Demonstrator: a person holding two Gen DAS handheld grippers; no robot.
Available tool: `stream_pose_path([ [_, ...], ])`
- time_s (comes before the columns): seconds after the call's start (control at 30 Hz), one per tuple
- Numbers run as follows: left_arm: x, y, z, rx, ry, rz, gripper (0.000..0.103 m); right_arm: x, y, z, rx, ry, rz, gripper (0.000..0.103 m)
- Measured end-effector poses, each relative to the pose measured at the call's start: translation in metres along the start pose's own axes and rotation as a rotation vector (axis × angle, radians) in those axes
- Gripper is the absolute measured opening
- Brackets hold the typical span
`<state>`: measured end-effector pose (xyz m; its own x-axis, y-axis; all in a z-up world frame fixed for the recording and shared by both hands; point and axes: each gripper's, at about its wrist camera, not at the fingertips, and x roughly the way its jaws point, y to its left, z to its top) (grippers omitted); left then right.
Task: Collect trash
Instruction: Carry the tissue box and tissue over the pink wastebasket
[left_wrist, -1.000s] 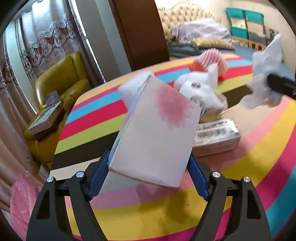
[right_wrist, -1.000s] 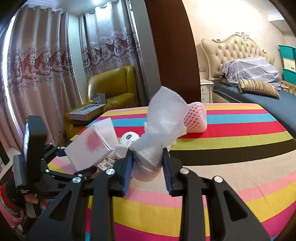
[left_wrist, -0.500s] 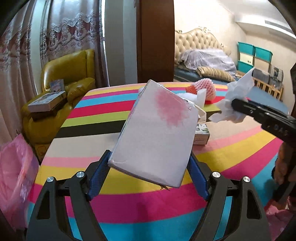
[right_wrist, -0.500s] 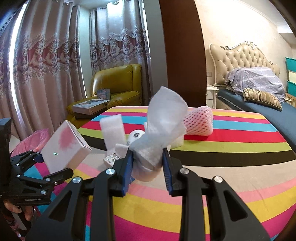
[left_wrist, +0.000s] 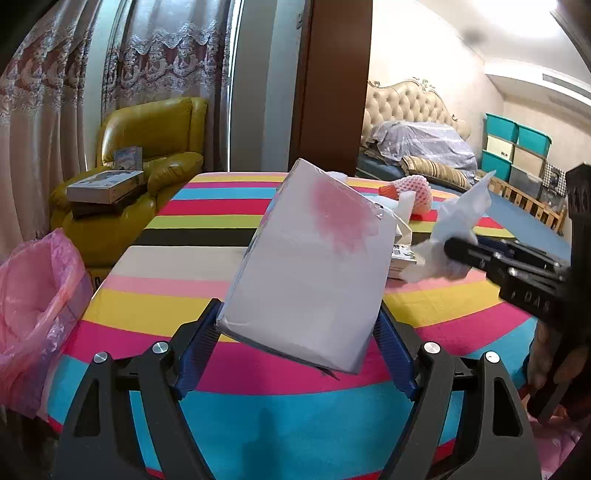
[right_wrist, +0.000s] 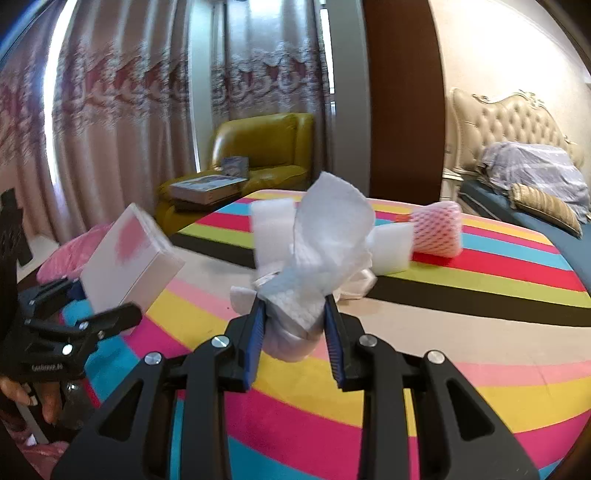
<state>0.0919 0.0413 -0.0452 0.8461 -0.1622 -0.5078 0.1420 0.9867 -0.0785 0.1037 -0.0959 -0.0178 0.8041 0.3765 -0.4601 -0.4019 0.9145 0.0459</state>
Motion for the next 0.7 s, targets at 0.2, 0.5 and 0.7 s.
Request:
stream_pose_path([
  [0.2,-0.011,0.001,-0.003,-0.012,-0.020,-0.007,0.075,-0.002,0.029,-0.002,-0.104,-0.004,0.020,0.030],
  [0.5,-0.027,0.018,-0.010,-0.035,-0.043,0.026,0.075,-0.004,0.055,-0.002,-0.183,0.008,0.036,0.030],
  [0.7,-0.040,0.035,-0.011,-0.063,-0.072,0.076,0.075,-0.006,0.080,0.002,-0.245,0.007,0.091,0.030],
])
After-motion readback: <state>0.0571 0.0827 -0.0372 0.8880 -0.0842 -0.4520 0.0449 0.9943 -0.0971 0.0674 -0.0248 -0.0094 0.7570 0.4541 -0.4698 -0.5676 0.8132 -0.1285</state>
